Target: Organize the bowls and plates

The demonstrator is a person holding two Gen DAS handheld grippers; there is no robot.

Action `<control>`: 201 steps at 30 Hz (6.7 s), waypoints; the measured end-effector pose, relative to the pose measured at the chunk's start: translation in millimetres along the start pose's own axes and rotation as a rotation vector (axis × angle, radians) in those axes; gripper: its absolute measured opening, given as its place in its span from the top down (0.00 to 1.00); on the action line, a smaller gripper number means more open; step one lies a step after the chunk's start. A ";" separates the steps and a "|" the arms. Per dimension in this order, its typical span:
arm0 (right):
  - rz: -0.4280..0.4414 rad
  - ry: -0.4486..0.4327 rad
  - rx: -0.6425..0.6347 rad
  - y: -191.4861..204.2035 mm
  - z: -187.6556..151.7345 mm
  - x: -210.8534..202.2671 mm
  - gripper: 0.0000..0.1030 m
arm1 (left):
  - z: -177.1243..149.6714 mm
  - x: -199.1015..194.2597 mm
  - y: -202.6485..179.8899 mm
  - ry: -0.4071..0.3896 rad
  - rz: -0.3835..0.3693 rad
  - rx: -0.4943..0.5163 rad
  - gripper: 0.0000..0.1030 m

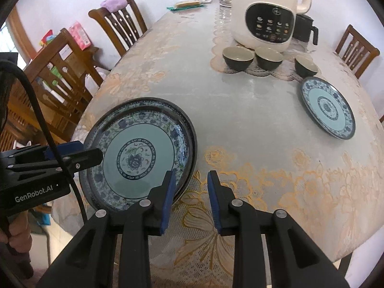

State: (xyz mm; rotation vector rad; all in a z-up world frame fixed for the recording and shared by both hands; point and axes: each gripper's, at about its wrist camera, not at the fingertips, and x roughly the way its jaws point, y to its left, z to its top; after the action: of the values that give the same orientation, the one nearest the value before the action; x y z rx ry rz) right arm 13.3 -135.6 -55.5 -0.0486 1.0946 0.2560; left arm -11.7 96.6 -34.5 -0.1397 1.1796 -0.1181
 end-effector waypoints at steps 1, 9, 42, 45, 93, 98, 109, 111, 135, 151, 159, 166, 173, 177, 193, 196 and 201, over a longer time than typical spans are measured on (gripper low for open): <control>-0.004 0.000 0.004 -0.5 -1.4 -1.4 0.72 | 0.2 -0.7 -2.0 -0.001 -0.002 0.008 0.55; -0.019 -0.011 0.050 -14.7 -18.4 -12.6 0.71 | -5.6 0.9 -22.2 0.013 -0.039 0.051 0.55; 0.052 -0.078 0.218 -162.7 -16.2 -46.2 0.62 | 28.2 19.6 -162.5 0.036 -0.056 0.142 0.55; 0.044 -0.083 0.211 -174.0 -15.2 -44.4 0.62 | 30.6 25.0 -172.4 0.054 -0.050 0.142 0.55; 0.113 -0.044 0.199 -334.5 67.6 20.6 0.57 | 124.5 125.3 -268.4 0.092 0.040 -0.020 0.55; 0.121 -0.042 0.199 -338.3 77.2 30.6 0.57 | 129.9 130.9 -272.2 0.097 0.057 -0.007 0.55; 0.129 -0.006 0.146 -335.4 83.0 45.3 0.57 | 133.0 145.0 -275.0 0.092 0.091 -0.028 0.55; 0.135 0.003 0.152 -335.8 82.1 48.8 0.57 | 133.2 146.2 -276.8 0.088 0.094 -0.021 0.55; 0.102 -0.052 0.107 -330.2 87.3 54.5 0.67 | 132.7 147.8 -284.6 0.060 0.079 0.042 0.52; -0.002 -0.064 0.120 -317.1 90.2 56.8 0.67 | 129.1 145.0 -288.9 0.109 0.095 0.038 0.52; -0.038 -0.008 0.116 -315.9 99.6 59.7 0.72 | 123.3 141.8 -286.6 0.097 0.087 0.037 0.52; -0.049 -0.011 0.145 -315.2 90.0 51.9 0.73 | 110.0 131.8 -280.2 0.106 0.063 0.048 0.59; -0.023 -0.009 0.173 -293.5 77.1 32.2 0.73 | 98.9 110.5 -256.2 0.117 0.034 0.029 0.61; -0.003 -0.018 0.174 -276.0 73.0 18.2 0.73 | 99.9 104.0 -250.2 0.101 0.034 0.025 0.61; 0.034 -0.074 0.137 -196.6 68.7 -15.6 0.73 | 88.7 90.4 -247.7 0.029 0.042 -0.004 0.61; 0.041 -0.073 0.120 -182.5 68.0 -16.4 0.73 | 84.6 87.8 -236.1 0.026 0.049 -0.023 0.61; 0.059 -0.071 0.100 -159.6 69.0 -17.4 0.73 | 77.9 75.1 -215.5 0.014 0.060 -0.037 0.61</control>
State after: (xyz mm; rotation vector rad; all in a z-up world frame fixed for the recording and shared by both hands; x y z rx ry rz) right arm 102.5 -282.0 -22.2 0.0817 1.0377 0.2535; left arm 84.7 -124.4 -37.0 -0.1355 1.1990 -0.0444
